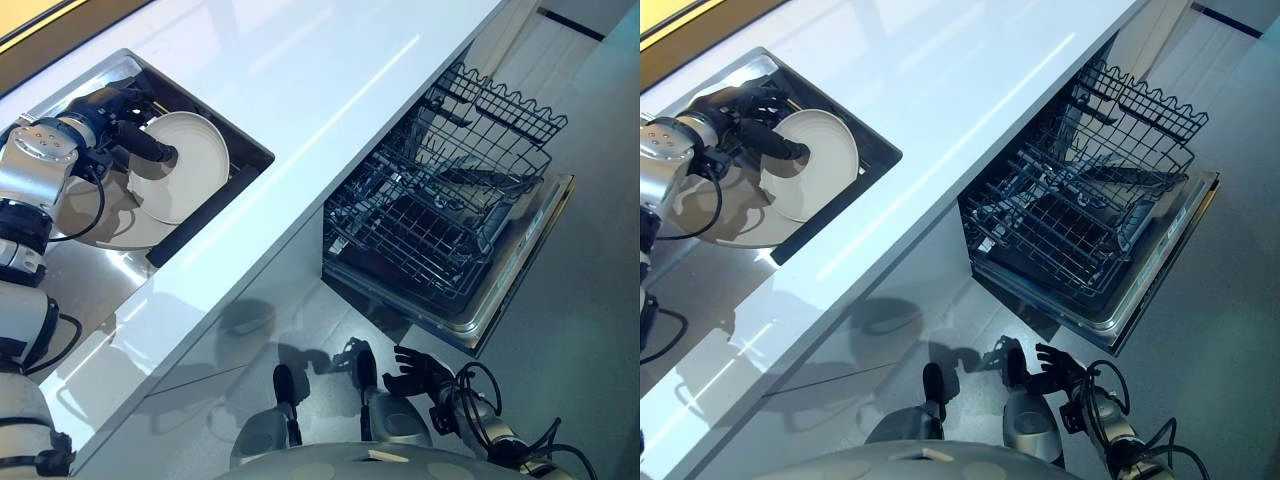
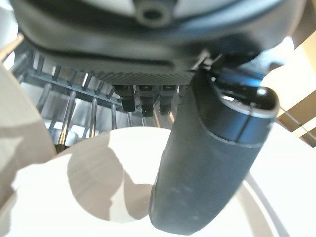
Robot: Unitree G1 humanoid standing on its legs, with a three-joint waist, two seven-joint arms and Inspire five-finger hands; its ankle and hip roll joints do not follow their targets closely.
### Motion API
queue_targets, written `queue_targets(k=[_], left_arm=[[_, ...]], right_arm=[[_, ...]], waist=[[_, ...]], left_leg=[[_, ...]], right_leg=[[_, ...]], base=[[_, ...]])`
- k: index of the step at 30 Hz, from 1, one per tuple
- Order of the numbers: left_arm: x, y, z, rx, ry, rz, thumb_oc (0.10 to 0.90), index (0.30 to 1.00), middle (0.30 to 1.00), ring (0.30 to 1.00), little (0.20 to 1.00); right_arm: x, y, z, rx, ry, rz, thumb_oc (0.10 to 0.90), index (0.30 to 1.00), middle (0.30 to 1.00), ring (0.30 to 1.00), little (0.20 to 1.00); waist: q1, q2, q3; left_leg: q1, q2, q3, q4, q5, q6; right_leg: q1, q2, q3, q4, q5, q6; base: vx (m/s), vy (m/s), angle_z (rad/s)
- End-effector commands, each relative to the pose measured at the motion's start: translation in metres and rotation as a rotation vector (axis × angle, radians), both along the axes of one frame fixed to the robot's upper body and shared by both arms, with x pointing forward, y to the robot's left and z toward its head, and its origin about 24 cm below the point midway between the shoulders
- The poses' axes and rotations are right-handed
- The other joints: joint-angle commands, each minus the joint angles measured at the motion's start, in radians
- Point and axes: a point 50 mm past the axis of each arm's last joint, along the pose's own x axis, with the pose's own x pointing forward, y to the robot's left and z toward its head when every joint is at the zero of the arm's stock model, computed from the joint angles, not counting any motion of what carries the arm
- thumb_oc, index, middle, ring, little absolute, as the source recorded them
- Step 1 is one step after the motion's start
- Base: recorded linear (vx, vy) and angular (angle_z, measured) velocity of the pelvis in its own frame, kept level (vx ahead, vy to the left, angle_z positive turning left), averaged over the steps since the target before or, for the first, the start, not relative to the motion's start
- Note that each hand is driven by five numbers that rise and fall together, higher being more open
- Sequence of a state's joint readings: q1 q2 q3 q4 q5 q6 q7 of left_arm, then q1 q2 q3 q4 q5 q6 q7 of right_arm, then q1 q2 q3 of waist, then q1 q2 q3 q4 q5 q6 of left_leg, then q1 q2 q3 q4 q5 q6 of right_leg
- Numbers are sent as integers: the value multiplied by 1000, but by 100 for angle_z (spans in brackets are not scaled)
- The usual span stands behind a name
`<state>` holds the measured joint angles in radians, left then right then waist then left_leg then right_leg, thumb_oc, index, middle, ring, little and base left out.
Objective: Pick up plates and place into dishwasher.
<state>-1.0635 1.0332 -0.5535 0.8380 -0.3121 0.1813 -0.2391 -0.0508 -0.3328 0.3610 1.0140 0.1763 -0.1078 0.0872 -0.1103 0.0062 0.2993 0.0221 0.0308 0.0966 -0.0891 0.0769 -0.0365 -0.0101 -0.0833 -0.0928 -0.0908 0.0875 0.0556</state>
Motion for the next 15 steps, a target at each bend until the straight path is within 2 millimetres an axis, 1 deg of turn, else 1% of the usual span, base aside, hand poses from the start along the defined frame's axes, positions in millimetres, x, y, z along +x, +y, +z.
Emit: queue_targets(k=[1,5,12,15], left_arm=[[-12,12,77,39,-262,50,800,900,900,900,900],[-10,9,72,38,-237,23,800,900,900,900,900],[-6,0,74,27,-213,-29,800,900,900,900,900],[-7,1,74,8,-190,-36,800,900,900,900,900]], right_arm=[[-23,-19,-4,-68,60,13,800,900,900,900,900],[-22,-19,-4,-70,57,18,800,900,900,900,900],[-22,-17,-5,-70,59,18,800,900,900,900,900],[-24,-17,-5,-72,64,18,800,900,900,900,900]], waist=[[-5,17,-14],[-4,18,-14],[-2,20,-22],[-2,23,-29]], left_leg=[[-19,-62,7,11,-60,36],[-22,-64,6,11,-57,35],[-15,-66,1,9,-57,34],[-10,-66,-1,9,-58,32]], right_leg=[[-35,-12,38,39,10,91],[-37,-12,36,39,11,90],[-29,-13,25,38,10,89],[-23,-14,22,36,9,89]], base=[[0,0,0],[0,0,0],[0,0,0],[0,0,0]])
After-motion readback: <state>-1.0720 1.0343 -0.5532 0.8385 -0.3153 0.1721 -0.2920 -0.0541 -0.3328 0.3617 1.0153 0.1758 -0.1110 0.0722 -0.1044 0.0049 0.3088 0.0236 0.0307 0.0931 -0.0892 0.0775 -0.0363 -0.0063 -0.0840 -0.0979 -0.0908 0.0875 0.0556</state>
